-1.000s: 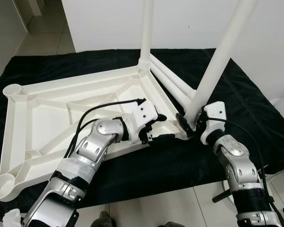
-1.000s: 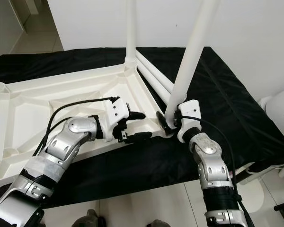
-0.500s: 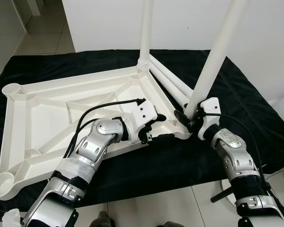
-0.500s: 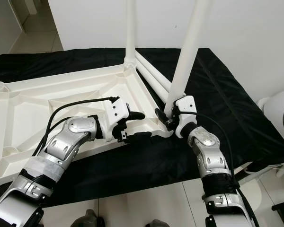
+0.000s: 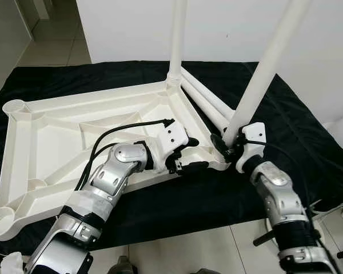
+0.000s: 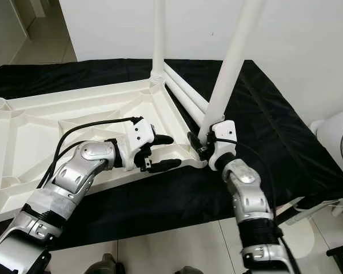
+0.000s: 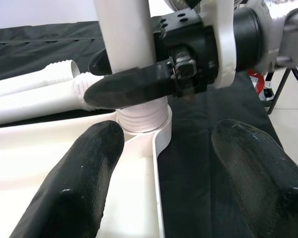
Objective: Building children table
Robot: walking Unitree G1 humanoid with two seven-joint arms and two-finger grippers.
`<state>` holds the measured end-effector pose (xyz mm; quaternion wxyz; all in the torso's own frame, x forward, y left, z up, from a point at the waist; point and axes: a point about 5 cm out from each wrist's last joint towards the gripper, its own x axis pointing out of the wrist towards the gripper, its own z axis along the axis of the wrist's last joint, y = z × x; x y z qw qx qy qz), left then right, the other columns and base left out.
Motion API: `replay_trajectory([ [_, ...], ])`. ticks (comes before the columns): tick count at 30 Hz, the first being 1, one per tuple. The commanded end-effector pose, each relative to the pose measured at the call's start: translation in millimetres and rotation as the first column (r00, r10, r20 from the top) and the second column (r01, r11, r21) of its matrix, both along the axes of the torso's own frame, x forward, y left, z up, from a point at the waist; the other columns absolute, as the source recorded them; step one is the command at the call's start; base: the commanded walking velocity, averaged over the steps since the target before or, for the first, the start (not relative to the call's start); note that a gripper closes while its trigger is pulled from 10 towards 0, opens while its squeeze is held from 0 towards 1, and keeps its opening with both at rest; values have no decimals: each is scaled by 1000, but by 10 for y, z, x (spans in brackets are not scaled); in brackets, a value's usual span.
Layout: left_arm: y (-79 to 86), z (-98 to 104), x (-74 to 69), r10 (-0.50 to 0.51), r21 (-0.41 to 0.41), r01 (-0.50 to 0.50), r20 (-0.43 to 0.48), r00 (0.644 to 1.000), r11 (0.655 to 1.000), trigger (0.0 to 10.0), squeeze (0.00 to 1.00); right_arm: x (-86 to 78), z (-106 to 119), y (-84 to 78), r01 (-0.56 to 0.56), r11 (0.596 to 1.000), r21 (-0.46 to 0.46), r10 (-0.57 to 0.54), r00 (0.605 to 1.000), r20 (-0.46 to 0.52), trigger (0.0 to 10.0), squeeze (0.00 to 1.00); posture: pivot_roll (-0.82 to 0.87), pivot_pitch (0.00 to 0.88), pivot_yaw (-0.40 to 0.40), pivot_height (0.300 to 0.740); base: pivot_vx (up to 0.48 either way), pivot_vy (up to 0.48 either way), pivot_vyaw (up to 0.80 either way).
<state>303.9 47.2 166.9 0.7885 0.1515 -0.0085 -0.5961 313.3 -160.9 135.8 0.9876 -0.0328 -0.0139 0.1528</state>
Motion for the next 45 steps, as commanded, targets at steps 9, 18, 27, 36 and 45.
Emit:
replay_trajectory([
  [9, 9, -24, -41, -29, 15, 29, -2, 1000, 999, 10000, 0, -57, -134, 152, 413, 910, 26, -407, 905, -121, 10000, 0, 12, 0, -24, 740, 0, 0, 0],
  [18, 20, -27, -48, -23, 13, 23, -5, 1000, 1000, 10000, 0, -93, -28, 377, 548, 830, 105, -539, 836, -104, 10000, 0, 12, 0, -22, 740, 0, 0, 0],
  [27, 31, -20, -29, -13, 15, 13, -5, 1000, 1000, 10000, 0, -123, 44, 311, 528, 840, 124, -525, 849, -60, 10000, 1000, 13, 0, -18, 740, 0, 0, 0],
  [36, 47, 5, 30, 22, 9, -22, 6, 1000, 1000, 10000, 0, -346, 94, 333, 445, 880, 164, -456, 890, 31, 10000, 1000, -1, 5, -19, 740, 0, 0, 0],
  [45, 127, 187, 303, 152, -30, -151, 71, 986, 988, 10000, 0, -705, -98, 240, 376, 919, 118, -379, 925, 10, 10000, 0, -22, 9, -13, 740, 0, 0, 0],
])
